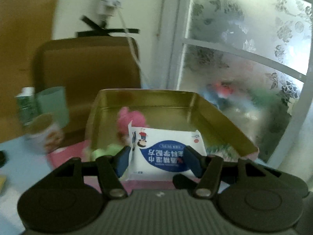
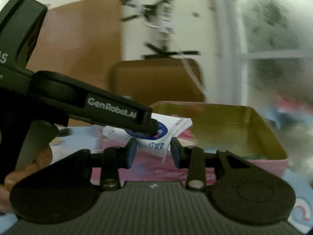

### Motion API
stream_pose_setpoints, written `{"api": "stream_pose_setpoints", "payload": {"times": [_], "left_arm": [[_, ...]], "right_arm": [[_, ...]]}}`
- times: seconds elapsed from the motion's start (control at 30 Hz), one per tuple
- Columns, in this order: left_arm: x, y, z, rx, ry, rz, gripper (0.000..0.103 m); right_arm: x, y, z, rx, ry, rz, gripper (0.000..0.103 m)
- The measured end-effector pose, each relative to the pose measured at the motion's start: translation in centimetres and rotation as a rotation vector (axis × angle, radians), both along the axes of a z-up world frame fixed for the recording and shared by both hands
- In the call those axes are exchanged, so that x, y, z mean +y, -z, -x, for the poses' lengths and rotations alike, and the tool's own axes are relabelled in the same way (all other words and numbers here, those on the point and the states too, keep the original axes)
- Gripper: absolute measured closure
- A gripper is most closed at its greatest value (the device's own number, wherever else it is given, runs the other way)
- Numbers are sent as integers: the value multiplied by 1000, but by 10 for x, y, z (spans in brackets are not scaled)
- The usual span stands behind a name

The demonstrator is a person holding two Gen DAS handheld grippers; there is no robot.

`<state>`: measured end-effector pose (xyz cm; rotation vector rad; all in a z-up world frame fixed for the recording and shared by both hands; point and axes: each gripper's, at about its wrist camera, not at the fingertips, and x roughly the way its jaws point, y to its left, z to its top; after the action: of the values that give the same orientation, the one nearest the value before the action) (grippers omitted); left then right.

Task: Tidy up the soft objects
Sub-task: 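Carry the wet-wipes pack into the pink tin and open the left gripper, then grasp the black oval object on the table with the right gripper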

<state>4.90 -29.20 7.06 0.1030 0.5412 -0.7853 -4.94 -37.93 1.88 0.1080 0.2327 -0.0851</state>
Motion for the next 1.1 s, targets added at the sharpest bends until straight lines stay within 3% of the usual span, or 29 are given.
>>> {"api": "stream_pose_setpoints", "payload": {"times": [0.1,0.2,0.37,0.6,0.73,0.93,1.1], "left_arm": [[-37,8,-23,29,-15,-12,17],[-51,14,-34,24,-67,-32,18],[-23,13,-21,-8,-83,4,18],[59,15,11,-39,-132,43,17],[123,28,24,-18,-206,50,15],[235,48,23,26,-459,39,15],[301,68,17,11,-690,-82,16]], "right_arm": [[-30,2,-21,23,78,-39,56],[-44,9,-43,50,196,1,54],[-44,17,-22,-2,200,-49,54],[-2,13,7,-53,69,-88,52],[32,8,7,-6,-56,-85,51],[91,12,-11,90,-253,-35,51],[134,11,-44,185,-383,-17,52]]}}
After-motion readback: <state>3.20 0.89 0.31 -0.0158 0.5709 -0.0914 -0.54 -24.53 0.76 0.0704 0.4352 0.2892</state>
